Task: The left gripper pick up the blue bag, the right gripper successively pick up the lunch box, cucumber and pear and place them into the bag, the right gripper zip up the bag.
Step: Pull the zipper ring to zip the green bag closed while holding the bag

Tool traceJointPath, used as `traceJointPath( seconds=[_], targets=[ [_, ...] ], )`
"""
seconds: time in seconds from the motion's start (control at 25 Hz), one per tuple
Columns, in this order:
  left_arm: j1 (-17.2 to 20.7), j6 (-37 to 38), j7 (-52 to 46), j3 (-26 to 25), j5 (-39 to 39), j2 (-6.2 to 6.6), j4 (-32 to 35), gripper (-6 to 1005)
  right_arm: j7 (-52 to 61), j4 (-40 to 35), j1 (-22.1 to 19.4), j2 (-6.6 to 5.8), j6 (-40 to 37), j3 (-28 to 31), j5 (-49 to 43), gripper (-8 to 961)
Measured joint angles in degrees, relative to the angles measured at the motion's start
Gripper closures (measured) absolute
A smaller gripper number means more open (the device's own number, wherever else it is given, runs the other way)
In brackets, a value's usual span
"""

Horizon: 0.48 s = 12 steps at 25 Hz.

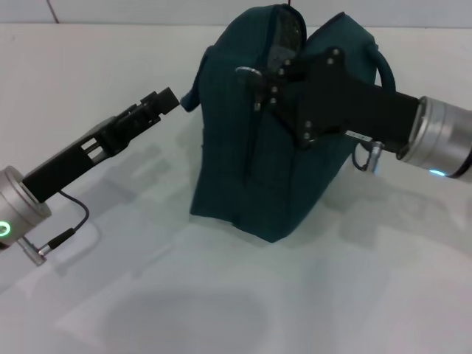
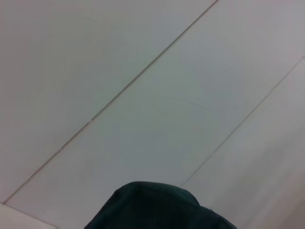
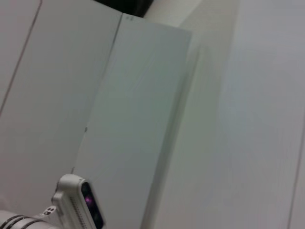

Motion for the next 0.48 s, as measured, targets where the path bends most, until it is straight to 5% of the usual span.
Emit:
traceJointPath(
  seconds=[0.48],
  targets=[
    [-0.7, -0.2, 3.6, 3.5, 3.5, 0.07, 0.5, 182, 0.3, -0.1, 0.7, 0.01, 0.4, -0.7, 0.2, 942]
  ],
)
